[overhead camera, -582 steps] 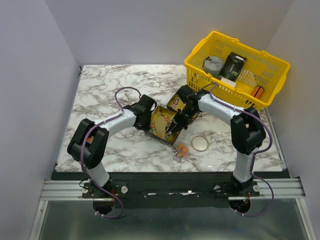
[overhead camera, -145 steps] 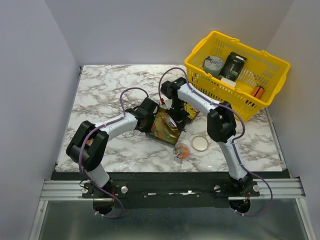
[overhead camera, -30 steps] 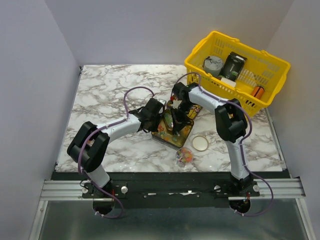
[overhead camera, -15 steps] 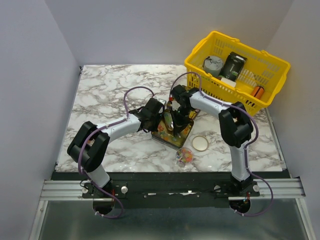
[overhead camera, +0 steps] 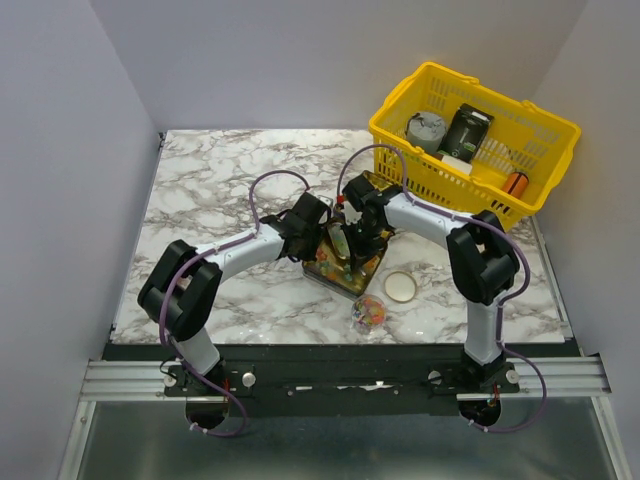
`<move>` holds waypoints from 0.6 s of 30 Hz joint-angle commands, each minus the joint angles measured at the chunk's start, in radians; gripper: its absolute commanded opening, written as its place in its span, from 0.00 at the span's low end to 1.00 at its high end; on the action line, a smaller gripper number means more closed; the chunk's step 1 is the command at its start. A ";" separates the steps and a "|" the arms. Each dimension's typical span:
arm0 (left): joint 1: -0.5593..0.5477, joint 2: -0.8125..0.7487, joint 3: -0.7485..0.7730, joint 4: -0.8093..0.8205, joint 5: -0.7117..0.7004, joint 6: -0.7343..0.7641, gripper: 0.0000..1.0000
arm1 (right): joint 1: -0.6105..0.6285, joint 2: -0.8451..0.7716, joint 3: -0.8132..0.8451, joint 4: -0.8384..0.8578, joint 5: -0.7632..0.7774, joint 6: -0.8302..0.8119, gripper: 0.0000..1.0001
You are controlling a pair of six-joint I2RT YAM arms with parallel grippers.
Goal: Pack the candies
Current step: Scoop the fake candies from the storage box.
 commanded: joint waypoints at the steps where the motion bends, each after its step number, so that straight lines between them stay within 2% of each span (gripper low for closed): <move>1: 0.002 0.001 0.050 0.020 -0.008 -0.042 0.03 | 0.003 -0.035 -0.050 0.151 0.145 -0.003 0.01; 10: 0.004 -0.014 0.048 0.024 -0.032 -0.033 0.23 | 0.016 -0.121 -0.095 0.181 0.128 0.006 0.01; 13: 0.005 -0.014 0.050 0.027 -0.039 -0.033 0.35 | 0.017 -0.148 -0.095 0.165 0.116 0.017 0.01; 14: 0.005 -0.018 0.050 0.027 -0.042 -0.034 0.43 | 0.017 -0.161 -0.092 0.159 0.111 0.021 0.01; 18: 0.007 -0.034 0.047 0.038 -0.045 -0.036 0.56 | 0.019 -0.188 -0.080 0.121 0.075 0.052 0.01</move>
